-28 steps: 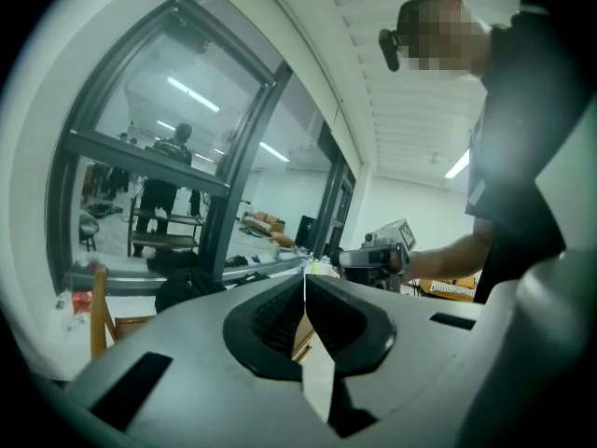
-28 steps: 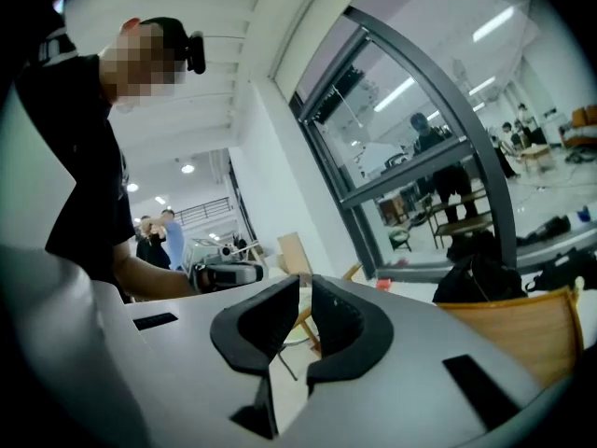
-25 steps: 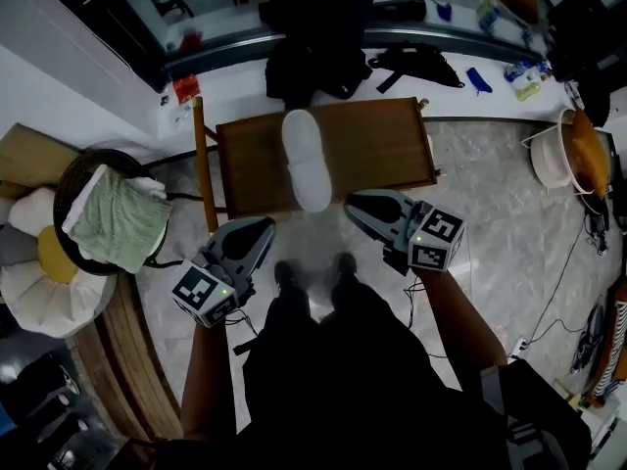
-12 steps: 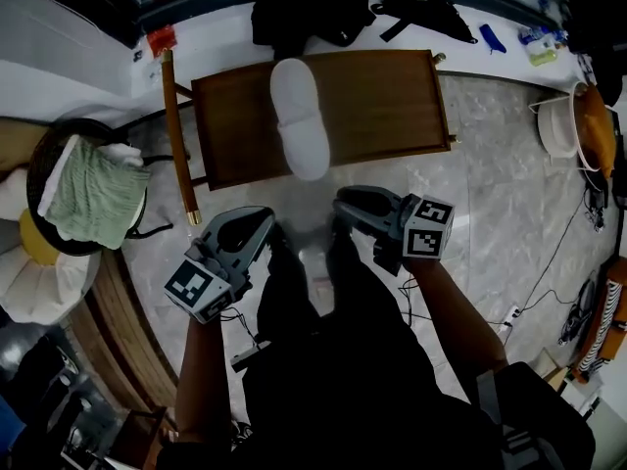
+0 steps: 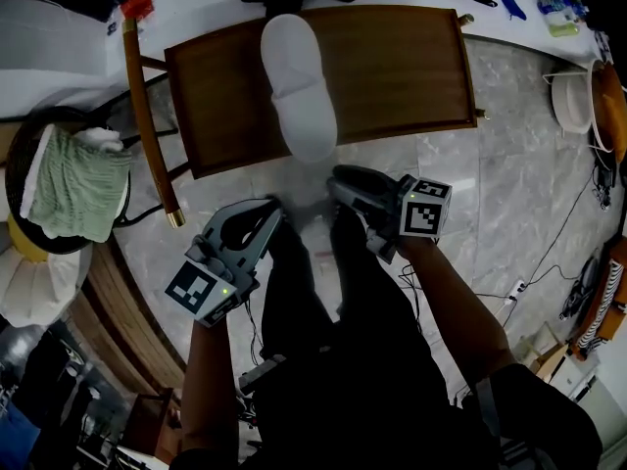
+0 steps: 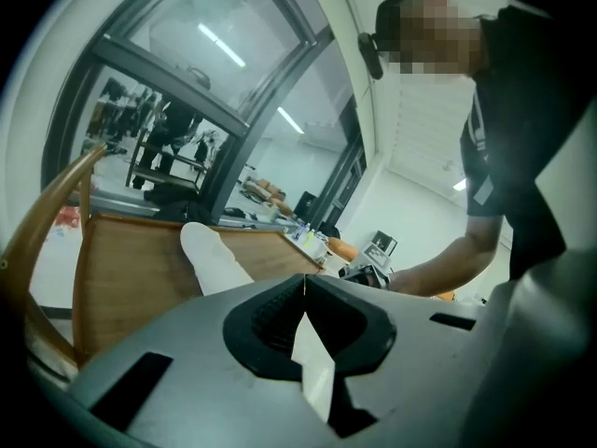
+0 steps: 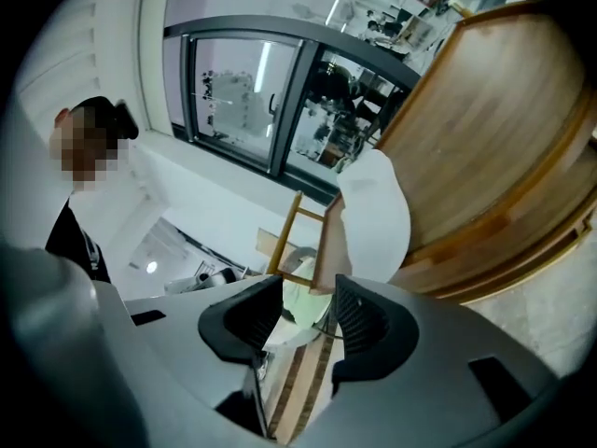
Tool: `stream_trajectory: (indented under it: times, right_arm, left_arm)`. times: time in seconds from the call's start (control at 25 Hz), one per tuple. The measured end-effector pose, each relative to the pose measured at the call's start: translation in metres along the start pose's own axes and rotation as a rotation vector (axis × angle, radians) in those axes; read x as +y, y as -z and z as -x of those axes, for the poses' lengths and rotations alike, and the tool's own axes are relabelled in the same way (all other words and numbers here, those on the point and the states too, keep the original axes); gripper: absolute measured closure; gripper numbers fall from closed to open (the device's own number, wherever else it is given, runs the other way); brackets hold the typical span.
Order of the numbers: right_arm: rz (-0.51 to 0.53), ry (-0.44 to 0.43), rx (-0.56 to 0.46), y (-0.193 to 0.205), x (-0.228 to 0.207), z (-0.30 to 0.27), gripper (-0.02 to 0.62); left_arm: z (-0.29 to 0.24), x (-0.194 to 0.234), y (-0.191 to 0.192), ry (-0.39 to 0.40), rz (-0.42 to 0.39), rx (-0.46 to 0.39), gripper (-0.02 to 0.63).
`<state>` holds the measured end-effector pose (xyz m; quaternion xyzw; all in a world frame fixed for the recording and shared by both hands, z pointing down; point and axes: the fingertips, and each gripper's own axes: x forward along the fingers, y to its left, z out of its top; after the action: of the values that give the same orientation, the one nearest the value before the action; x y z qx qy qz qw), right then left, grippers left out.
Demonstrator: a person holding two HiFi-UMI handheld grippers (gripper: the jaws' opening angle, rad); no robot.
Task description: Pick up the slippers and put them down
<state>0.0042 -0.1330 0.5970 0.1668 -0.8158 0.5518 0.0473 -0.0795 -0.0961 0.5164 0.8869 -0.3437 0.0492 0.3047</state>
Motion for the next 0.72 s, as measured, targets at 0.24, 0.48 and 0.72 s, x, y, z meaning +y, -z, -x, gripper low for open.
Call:
stream_trajectory:
  times: [0.24,0.48,0.72]
  right_arm:
    - [-0.077,0.023,0.006,0.016,-0.042,-0.019,0.413]
    - [-0.208,0.012,-0.047,0.02,-0.065,-0.034,0.413]
    - [-0.385,-0.045,-0.156,0.007,-0.072,-0.041,0.414]
  left_arm:
    - [-0.014,0.019,0.03,0.008,0.039,0.016,0.592]
    - [-0.029,0.033,0.052,0.021,0.072,0.022,0.592]
    - [-0.04,0.039,0.069,0.032,0.095,0.031,0.593]
